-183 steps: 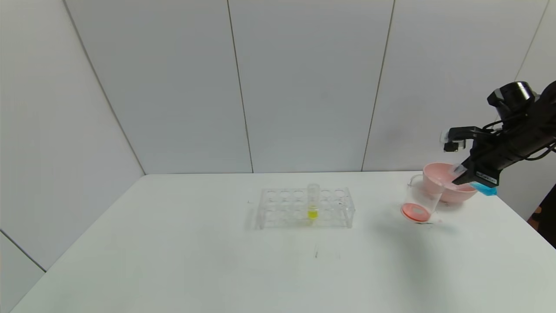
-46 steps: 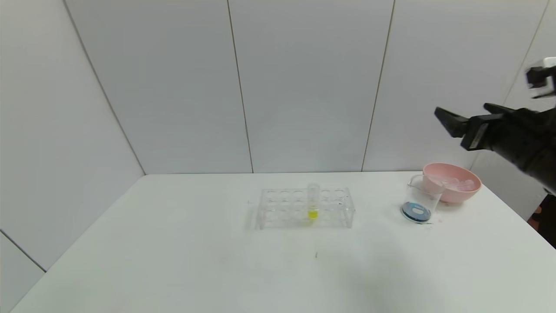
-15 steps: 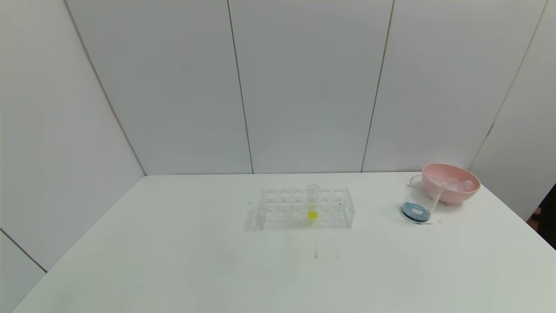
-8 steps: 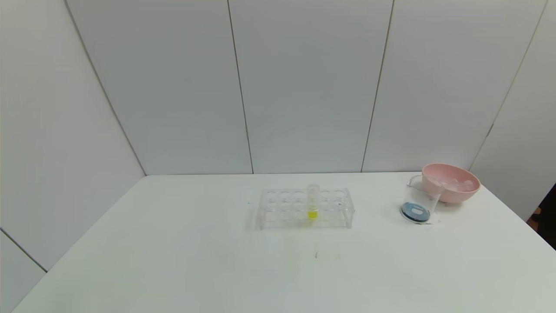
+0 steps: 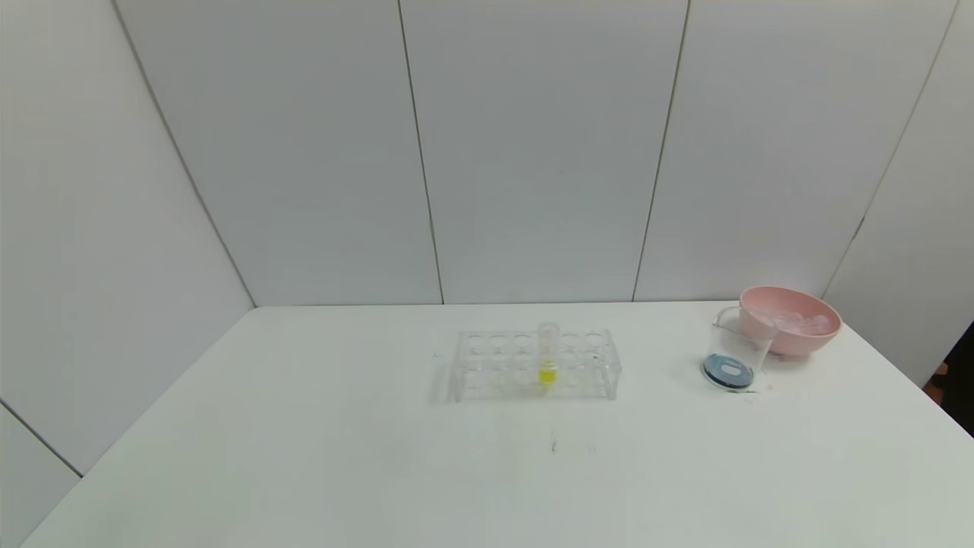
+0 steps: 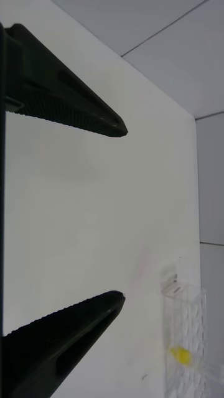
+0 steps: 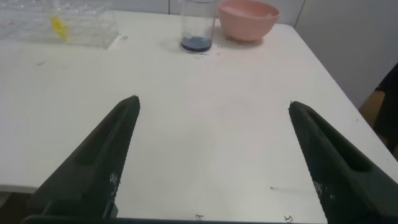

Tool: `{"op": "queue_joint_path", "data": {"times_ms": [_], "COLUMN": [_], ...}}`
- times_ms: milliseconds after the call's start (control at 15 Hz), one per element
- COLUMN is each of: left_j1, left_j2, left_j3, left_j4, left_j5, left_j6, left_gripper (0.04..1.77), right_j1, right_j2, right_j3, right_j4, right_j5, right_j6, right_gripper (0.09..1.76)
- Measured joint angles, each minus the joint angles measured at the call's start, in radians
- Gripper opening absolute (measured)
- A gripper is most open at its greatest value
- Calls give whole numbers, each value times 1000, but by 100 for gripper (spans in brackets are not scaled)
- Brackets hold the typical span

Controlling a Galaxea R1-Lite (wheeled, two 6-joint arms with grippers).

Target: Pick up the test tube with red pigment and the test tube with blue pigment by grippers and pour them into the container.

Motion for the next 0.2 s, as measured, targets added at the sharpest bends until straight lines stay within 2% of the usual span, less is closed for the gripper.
{"op": "queue_joint_path", "data": {"times_ms": [200], "left_j1": [0], "left_j2": [0], "left_j3": [0], "left_j4": [0], "left_j5": [0], "left_j6": [0], "left_gripper": [176], "right_j1": [0], "right_j2": [0], "right_j3": [4], "right_j4": [-16], "right_j5": [7], "right_j6": [-1], "right_gripper": [171]}}
